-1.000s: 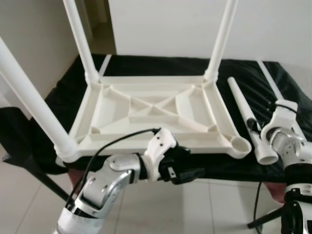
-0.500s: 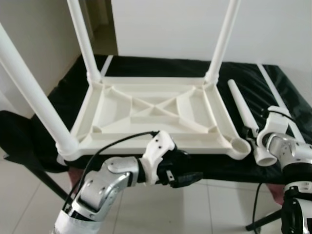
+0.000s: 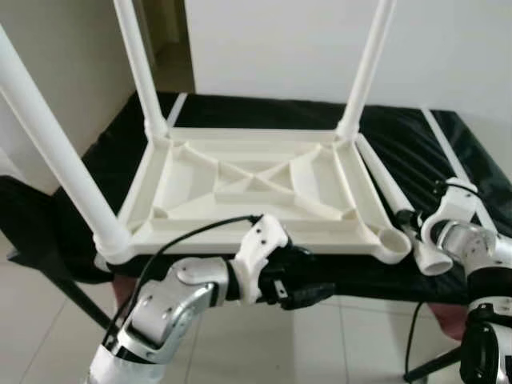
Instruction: Building children table
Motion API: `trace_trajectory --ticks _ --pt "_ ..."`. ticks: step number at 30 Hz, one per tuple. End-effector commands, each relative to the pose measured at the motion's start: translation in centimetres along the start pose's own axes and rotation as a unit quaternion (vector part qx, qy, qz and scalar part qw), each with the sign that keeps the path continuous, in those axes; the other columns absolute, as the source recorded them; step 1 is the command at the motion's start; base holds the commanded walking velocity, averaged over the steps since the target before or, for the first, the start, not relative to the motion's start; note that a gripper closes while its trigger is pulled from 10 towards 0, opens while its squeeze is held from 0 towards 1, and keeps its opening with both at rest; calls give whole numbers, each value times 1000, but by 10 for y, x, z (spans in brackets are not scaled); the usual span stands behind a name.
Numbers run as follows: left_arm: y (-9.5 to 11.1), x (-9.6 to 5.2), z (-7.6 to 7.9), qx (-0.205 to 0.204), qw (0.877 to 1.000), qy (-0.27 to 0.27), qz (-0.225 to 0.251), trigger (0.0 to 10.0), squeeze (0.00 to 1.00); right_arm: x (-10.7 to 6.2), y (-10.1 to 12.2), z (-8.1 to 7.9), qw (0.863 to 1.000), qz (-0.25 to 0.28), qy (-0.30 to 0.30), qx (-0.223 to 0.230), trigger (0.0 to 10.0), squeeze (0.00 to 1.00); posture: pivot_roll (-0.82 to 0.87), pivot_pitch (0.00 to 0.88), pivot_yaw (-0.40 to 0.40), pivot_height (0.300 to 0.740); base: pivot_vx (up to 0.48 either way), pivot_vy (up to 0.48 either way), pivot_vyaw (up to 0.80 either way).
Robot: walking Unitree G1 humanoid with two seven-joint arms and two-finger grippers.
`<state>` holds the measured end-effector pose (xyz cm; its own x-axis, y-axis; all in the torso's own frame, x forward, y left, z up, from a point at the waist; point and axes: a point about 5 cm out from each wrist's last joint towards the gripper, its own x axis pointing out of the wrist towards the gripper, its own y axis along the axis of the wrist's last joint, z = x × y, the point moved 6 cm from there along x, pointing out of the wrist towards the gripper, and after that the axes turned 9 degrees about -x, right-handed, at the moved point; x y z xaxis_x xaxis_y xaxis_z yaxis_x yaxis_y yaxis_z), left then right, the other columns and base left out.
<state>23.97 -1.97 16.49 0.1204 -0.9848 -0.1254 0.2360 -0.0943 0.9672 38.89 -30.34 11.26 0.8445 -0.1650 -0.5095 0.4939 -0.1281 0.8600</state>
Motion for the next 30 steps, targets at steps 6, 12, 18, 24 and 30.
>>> trace_trajectory --ticks 6,12,18,24,30 --pt "0 0 -1 -5 1000 15 1 10000 0 -6 -46 5 994 -102 15 -21 10000 8 -11 84 -10 740 0 0 0" --pt "0 1 0 -8 1000 16 2 10000 0 -15 -51 11 991 -135 20 -8 10000 1000 -18 96 -15 740 0 0 0" --pt "1 1 0 -14 1000 17 5 10000 0 -31 -51 23 987 -159 17 -1 10000 1000 -25 112 -23 740 0 0 0" --pt "1 1 -1 -15 1000 19 6 10000 0 -40 -56 32 985 -175 5 1 10000 137 -29 117 -25 740 0 0 0" --pt "3 1 -2 -13 1000 21 7 10000 0 -41 -69 34 979 -199 0 32 0 0 -27 125 -21 740 0 0 0"
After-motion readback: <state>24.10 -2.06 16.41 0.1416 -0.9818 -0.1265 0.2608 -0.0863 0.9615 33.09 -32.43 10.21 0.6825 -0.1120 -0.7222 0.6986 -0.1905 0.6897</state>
